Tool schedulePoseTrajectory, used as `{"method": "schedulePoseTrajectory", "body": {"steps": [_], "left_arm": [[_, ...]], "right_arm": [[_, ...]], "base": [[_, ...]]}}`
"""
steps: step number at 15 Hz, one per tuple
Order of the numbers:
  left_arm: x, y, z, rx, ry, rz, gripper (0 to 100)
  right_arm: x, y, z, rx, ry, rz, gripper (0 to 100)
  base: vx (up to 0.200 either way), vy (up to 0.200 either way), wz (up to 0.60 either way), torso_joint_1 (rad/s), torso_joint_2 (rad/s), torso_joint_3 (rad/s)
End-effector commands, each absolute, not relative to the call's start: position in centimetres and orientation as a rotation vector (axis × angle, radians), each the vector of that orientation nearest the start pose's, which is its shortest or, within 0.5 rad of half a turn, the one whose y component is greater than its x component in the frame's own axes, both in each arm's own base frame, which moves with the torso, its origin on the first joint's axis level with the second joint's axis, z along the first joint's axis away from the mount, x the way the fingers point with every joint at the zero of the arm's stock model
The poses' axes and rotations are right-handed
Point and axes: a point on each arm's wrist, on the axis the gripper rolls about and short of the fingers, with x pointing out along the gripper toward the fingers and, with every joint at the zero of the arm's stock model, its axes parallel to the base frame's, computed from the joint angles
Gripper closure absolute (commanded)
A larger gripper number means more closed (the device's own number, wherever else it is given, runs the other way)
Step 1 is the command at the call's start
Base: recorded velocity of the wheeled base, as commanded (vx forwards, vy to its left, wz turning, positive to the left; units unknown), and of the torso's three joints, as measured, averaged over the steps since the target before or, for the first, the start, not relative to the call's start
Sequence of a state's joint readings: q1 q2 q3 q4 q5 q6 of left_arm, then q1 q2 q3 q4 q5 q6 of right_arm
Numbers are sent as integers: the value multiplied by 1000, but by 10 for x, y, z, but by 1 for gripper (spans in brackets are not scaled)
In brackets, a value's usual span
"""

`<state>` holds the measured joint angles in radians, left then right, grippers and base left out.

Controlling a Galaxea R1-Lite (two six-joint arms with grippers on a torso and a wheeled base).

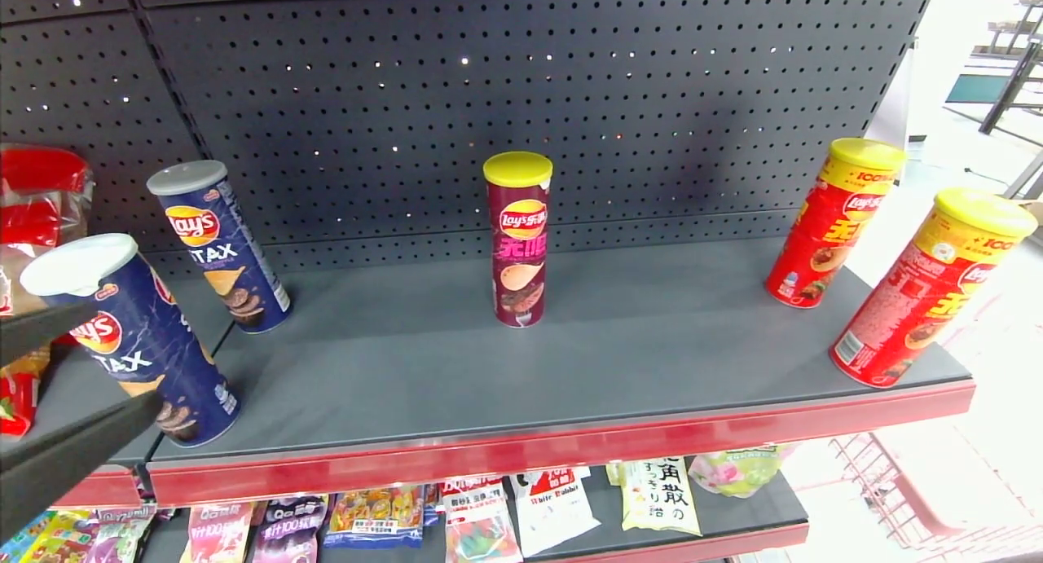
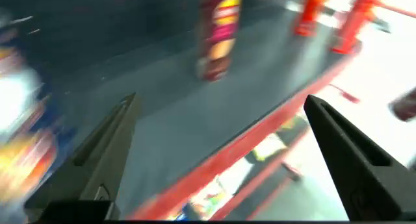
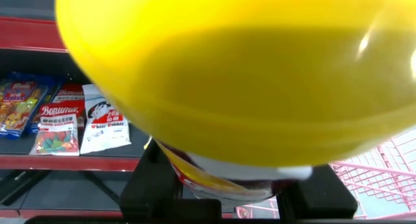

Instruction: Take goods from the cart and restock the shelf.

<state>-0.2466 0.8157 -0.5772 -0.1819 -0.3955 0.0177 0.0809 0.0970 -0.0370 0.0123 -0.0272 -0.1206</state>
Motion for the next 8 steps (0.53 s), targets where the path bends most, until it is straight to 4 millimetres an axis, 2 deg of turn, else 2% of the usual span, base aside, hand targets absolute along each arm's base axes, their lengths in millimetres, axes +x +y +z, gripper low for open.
{"method": "schedulePoseTrajectory", "body": {"steps": [1,2,3,4,6,8], "left_arm": [[165,-86,254,34,156,-875,0],[173,-92,255,35,164,-885,0],[197,-106,252,36,202,-906,0],[204,-114,250,38,219,-916,0],[233,-137,239,63,258,-919,0],[240,-141,237,78,259,-903,0]], "right_arm": [[-17,-2,86,-123,69,58,100],[-17,-2,86,-122,70,58,100],[-17,-2,86,-121,70,58,100],[-17,-2,86,-121,70,58,100],[-17,-2,86,-121,70,58,100],[-17,-2,86,-121,70,58,100]], "base": [[0,0,0,0,0,0],[0,0,0,0,0,0],[0,0,0,0,0,0],[0,0,0,0,0,0],[0,0,0,0,0,0],[0,0,0,0,0,0]]}}
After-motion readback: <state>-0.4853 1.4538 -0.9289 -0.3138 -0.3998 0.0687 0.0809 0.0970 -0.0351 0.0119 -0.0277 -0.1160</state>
